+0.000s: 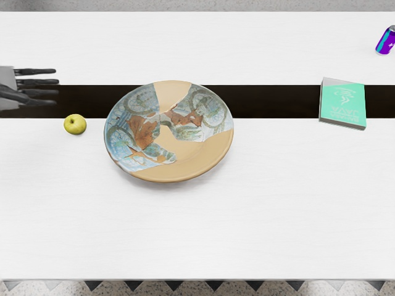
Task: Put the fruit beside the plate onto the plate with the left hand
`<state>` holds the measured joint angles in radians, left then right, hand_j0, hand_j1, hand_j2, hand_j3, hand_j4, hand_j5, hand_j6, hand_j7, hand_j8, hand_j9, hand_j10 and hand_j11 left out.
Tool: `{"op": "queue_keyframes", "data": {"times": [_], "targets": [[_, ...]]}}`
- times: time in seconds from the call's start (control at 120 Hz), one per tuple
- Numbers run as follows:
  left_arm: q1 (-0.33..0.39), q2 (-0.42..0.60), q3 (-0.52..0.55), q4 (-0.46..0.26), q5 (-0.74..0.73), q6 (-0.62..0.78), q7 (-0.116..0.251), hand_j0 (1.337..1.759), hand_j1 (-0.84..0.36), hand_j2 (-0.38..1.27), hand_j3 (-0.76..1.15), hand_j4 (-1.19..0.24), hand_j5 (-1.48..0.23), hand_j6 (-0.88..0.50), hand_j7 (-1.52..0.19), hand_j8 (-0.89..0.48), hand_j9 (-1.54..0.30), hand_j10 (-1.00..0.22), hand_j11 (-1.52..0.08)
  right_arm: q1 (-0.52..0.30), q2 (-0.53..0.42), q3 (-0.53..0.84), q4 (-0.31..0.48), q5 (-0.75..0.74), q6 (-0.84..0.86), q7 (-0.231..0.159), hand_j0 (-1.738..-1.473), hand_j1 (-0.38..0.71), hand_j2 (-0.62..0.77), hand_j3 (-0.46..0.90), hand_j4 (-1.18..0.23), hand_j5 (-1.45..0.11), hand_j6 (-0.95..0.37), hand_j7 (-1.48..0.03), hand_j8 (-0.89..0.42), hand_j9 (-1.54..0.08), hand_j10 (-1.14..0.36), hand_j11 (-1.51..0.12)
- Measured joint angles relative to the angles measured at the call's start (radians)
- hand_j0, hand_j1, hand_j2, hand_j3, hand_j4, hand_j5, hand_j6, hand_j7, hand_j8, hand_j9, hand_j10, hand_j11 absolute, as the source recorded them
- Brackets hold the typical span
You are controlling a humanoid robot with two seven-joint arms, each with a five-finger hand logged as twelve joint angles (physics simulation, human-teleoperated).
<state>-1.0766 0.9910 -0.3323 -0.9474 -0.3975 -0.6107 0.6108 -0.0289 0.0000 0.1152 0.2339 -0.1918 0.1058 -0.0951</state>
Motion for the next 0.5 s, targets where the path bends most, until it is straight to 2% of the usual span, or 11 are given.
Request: {"op": "queue_keyframes", "data": {"times": [0.175,0.217,0.408,0.5], "targets": [[-0.005,-0.003,-0.001,0.001,0.001,-0.001,0.000,1.658,0.33,0.00,0.00,-0.01,-0.01,-0.01,-0.01,-0.01,-0.01,-0.01,-0.01,0.000,0.000,0.000,0.000,0.000,0.000,0.000,-1.658,-0.33,0.00,0.00,-0.02,-0.02,-0.02,-0.02,-0.02,-0.02,-0.02,-0.02],[-0.015,-0.045,0.000,0.001,0.023,-0.001,0.000,1.658,0.34,0.00,0.00,-0.01,-0.01,-0.01,-0.01,-0.01,-0.01,-0.01,-0.01,0.000,0.000,0.000,0.000,0.000,0.000,0.000,-1.658,-0.33,0.00,0.00,-0.02,-0.02,-0.02,-0.02,-0.02,-0.02,-0.02,-0.02],[-0.145,-0.135,0.000,-0.001,0.291,-0.001,0.000,1.658,0.34,0.00,0.00,-0.01,-0.01,-0.01,-0.01,-0.01,-0.01,-0.01,-0.01,0.000,0.000,0.000,-0.001,0.000,0.000,0.000,-1.658,-0.33,0.00,0.00,-0.02,-0.02,-0.02,-0.02,-0.02,-0.02,-0.02,-0.02],[-0.156,-0.194,-0.001,-0.004,0.497,-0.001,0.000,1.658,0.34,0.00,0.00,-0.01,-0.01,-0.01,-0.01,-0.01,-0.01,-0.01,-0.01,0.000,0.000,0.000,-0.001,0.000,0.000,0.000,-1.658,-0.33,0.00,0.00,-0.02,-0.02,-0.02,-0.02,-0.02,-0.02,-0.02,-0.02]]}}
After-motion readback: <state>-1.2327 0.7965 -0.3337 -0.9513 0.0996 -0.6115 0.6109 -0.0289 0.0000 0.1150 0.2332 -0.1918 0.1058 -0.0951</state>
